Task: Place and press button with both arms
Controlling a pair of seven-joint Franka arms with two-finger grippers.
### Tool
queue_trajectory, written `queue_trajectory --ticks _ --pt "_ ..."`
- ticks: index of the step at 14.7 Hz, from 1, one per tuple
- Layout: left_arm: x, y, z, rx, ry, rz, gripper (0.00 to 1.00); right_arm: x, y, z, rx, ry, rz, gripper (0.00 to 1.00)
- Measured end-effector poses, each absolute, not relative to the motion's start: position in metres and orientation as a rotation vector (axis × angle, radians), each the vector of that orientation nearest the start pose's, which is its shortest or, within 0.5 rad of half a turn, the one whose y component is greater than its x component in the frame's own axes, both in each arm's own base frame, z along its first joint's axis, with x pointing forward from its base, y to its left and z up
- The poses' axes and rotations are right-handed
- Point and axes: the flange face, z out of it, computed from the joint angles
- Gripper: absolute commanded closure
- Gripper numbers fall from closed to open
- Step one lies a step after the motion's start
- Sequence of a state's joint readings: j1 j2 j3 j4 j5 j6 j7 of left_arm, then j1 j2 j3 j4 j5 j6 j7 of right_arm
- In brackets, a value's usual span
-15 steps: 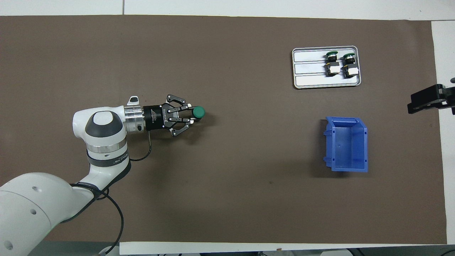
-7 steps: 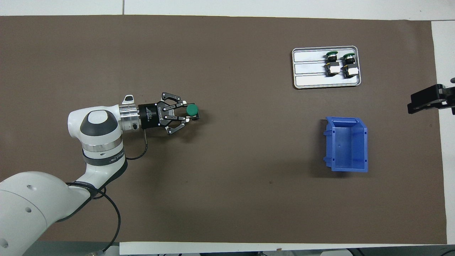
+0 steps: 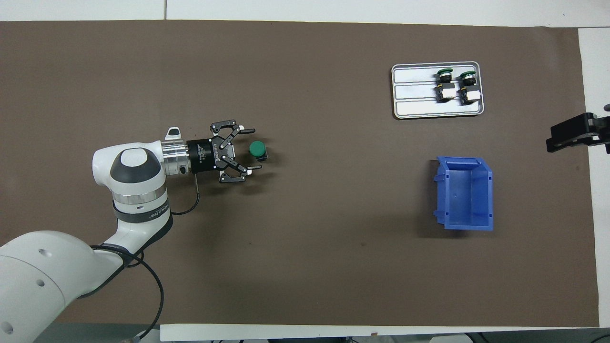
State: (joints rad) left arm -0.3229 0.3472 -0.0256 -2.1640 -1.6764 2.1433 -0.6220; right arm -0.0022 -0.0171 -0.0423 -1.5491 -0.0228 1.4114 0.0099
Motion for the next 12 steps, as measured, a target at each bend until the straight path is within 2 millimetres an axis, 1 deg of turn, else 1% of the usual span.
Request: queue_trajectory --ticks 6,9,12 --pt "0.509 -0.228 0.252 1.477 1.461 -0.884 0.00 0.531 -0.027 0.631 -3.154 0.089 0.191 0.01" --pt "0.508 -0.222 0.266 1.509 1.455 -0.846 0.00 0.531 -0.027 0.631 -3.154 0.089 0.191 0.01" --pt "0.504 -0.214 0.284 1.606 1.431 -0.798 0.00 0.531 -0.027 0.631 -3.154 0.089 0.191 0.01"
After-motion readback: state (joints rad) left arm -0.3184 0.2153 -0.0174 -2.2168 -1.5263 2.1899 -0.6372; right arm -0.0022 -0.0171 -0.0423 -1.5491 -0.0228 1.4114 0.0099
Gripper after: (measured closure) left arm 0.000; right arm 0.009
